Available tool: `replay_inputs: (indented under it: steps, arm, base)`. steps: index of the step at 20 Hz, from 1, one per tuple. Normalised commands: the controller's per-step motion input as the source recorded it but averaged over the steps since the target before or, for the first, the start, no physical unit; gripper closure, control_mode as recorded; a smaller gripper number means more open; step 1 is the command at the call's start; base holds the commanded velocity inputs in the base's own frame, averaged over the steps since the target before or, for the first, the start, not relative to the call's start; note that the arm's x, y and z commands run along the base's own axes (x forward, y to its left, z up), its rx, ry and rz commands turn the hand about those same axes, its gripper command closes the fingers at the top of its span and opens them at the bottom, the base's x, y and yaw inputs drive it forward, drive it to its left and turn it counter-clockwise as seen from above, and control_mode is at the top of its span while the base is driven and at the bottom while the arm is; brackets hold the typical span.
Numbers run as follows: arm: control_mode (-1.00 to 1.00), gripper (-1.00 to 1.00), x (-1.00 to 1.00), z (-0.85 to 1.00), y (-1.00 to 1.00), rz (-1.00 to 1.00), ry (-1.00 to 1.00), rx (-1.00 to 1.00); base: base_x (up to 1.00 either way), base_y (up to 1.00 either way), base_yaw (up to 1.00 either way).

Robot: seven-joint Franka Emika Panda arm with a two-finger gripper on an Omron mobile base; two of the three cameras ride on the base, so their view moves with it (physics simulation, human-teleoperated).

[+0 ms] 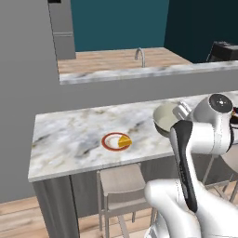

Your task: Take the smaller bowl and place it next to the appetizer plate on the dining counter , and place the larger bowl next to the plate with cooked food.

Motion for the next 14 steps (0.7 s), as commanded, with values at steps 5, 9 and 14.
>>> replay_inputs:
  steps: [5,9,14]
  arm:
    - [-1.00,1.00,0.46,-0.32,0.00,-0.02,0.01,0.00]
    - [-1.00,1.00,0.40,-0.24,0.00,-0.01,0.03,0.00]
    - [-1.00,1.00,0.24,-0.20,0.00,0.00,0.09,0.00]
  base:
    - [0.00,0.00,0.00]
    - [0.00,0.00,0.00]
    - [0.00,0.00,0.00]
